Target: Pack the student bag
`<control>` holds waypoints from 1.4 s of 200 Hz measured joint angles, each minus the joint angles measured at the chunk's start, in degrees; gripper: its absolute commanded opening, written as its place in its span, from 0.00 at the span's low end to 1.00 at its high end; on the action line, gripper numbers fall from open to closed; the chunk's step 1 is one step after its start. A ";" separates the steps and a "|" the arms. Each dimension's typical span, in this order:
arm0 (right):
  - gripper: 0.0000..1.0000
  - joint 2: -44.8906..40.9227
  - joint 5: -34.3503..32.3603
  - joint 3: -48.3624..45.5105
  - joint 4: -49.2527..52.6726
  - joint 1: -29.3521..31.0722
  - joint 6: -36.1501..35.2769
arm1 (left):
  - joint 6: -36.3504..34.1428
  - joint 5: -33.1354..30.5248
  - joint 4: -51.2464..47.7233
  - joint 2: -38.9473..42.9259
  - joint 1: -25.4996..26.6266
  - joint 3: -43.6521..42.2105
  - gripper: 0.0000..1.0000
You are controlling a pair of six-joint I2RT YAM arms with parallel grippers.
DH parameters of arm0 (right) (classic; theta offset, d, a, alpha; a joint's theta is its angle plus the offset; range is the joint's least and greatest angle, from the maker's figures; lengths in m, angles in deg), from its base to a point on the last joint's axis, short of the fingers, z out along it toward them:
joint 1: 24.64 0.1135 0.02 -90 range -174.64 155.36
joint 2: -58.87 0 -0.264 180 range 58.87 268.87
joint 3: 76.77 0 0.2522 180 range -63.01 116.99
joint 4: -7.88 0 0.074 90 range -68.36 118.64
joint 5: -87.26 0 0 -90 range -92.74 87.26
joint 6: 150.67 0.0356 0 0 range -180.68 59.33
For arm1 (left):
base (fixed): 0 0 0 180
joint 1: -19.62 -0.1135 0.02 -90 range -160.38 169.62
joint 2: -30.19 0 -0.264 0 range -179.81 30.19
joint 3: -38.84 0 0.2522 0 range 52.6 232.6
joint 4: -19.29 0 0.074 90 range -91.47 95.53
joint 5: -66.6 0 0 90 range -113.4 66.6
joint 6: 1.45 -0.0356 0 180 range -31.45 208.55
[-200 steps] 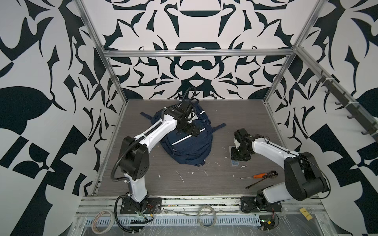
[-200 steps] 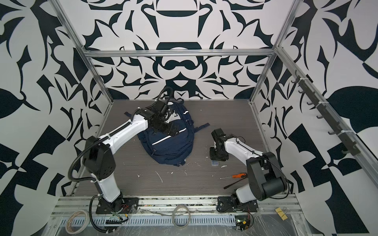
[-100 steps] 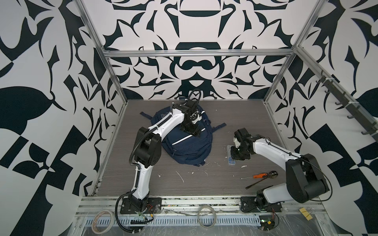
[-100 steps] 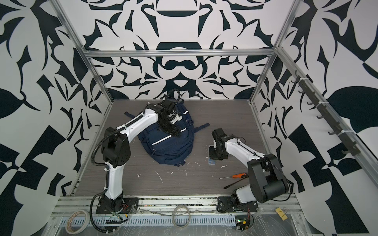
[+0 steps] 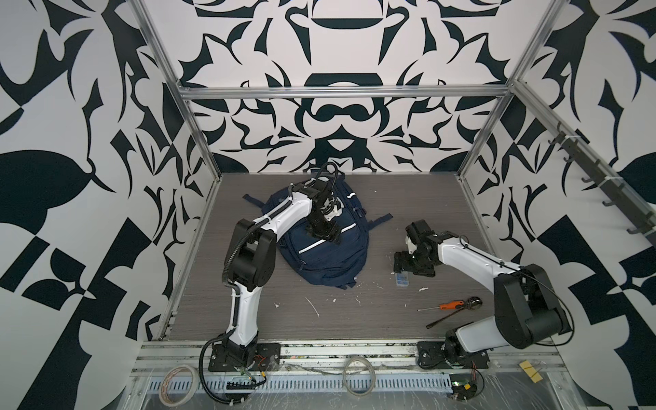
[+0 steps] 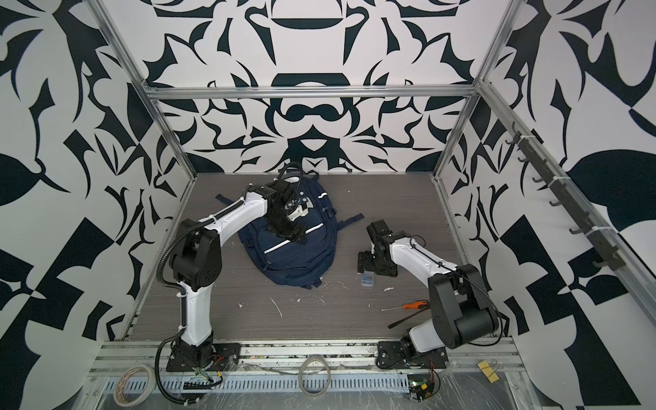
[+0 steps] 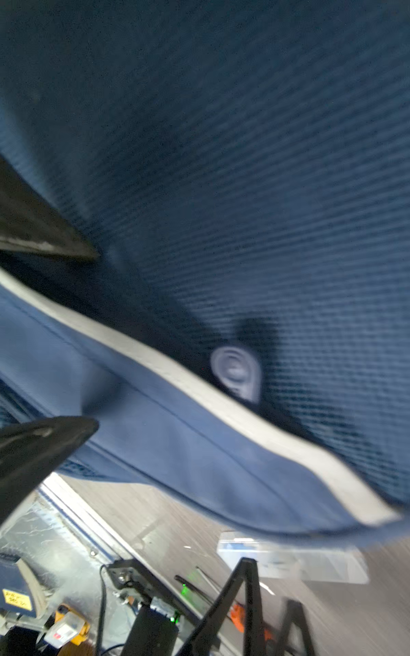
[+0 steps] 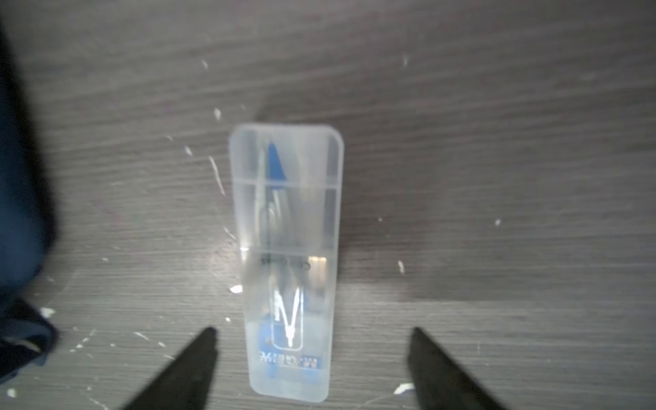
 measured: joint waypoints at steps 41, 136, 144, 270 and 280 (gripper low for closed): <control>0.97 2.16 -0.33 3.91 -0.63 0.00 0.46 | 0.42 0.68 2.89 2.64 -0.20 -4.76 0.64; 0.70 12.33 -1.77 7.08 -1.51 0.00 0.94 | -1.53 7.85 3.30 3.52 3.76 -5.99 0.31; 0.67 12.33 -1.86 7.08 -1.62 0.00 1.03 | -1.40 8.41 3.32 3.52 4.26 -5.99 0.30; 0.74 12.13 -2.10 6.38 -3.56 0.20 1.09 | 2.49 11.47 9.97 3.34 5.88 -7.34 0.31; 0.76 12.13 -2.21 6.40 -3.87 0.46 1.20 | 2.08 11.06 10.05 3.45 5.88 -7.45 0.39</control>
